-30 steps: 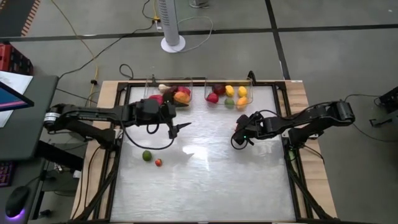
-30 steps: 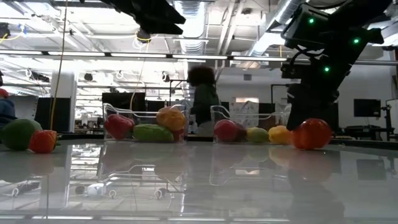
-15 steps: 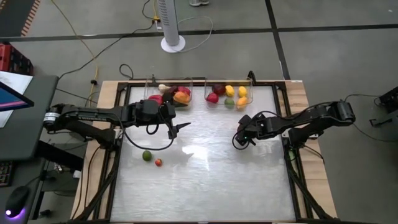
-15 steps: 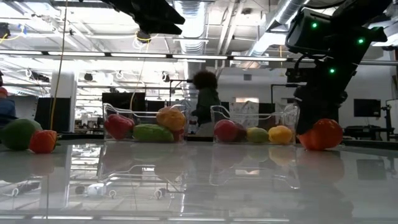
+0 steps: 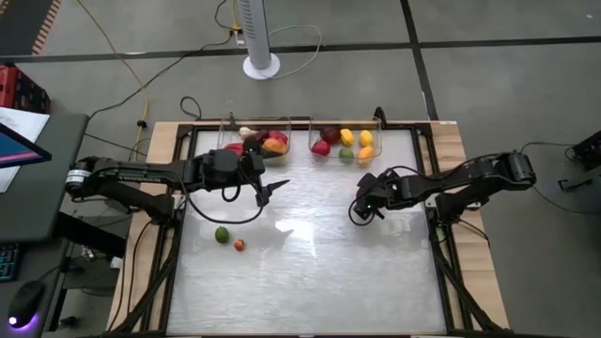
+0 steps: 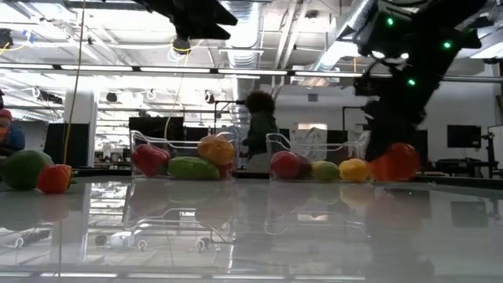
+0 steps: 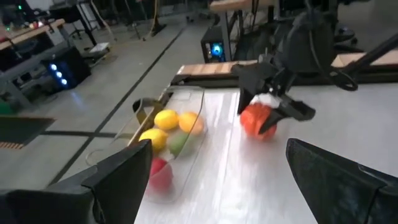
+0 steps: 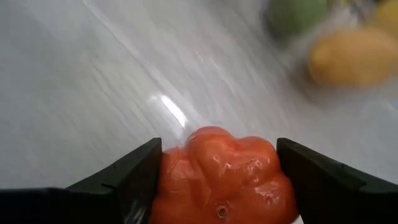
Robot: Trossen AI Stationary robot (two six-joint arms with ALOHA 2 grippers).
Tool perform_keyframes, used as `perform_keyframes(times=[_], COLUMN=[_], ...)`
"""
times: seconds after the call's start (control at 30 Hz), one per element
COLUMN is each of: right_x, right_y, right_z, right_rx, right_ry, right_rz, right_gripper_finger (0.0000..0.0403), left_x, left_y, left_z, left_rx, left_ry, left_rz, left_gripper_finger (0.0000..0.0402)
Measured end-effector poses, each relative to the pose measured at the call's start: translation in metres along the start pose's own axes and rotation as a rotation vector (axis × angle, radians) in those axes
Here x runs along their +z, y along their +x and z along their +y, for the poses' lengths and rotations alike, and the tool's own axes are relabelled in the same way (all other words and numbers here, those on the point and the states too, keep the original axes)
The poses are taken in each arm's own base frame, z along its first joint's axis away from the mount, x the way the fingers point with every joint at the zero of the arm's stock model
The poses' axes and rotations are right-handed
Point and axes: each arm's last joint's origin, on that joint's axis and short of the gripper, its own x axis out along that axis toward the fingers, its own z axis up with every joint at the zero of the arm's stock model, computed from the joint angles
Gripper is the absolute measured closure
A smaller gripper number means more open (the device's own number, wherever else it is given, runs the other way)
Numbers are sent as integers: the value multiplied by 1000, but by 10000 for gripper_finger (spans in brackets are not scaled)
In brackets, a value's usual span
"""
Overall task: Sort produce into baskets
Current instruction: Put the squash in the container
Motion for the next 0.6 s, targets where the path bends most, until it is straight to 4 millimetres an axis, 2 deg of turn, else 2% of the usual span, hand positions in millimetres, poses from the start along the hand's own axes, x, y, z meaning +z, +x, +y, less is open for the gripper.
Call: perform_keyframes(times=[0.13,0.3,0.4,0.47,0.6], right_x=[14,38,54,65,87], right_y=[-5,-13,-20,-24,-26], right_z=[7,18,24,29,32], right_rx=[53,133,189,220,280], right_ry=[-42,-86,-103,-110,-110], right_rz=[-89,-283,-453,-564,-744], right_gripper_finger=[75,76,76,76,76], left_x=[1,-19,-29,-21,9], left_y=[3,5,4,-3,-26], left_z=[-1,-7,-6,-2,7], left_rx=[-4,-65,-6,21,32], left_ry=[0,-48,-61,-74,-106], left_rz=[-97,-287,-288,-324,-453], left_gripper_finger=[45,45,45,45,45])
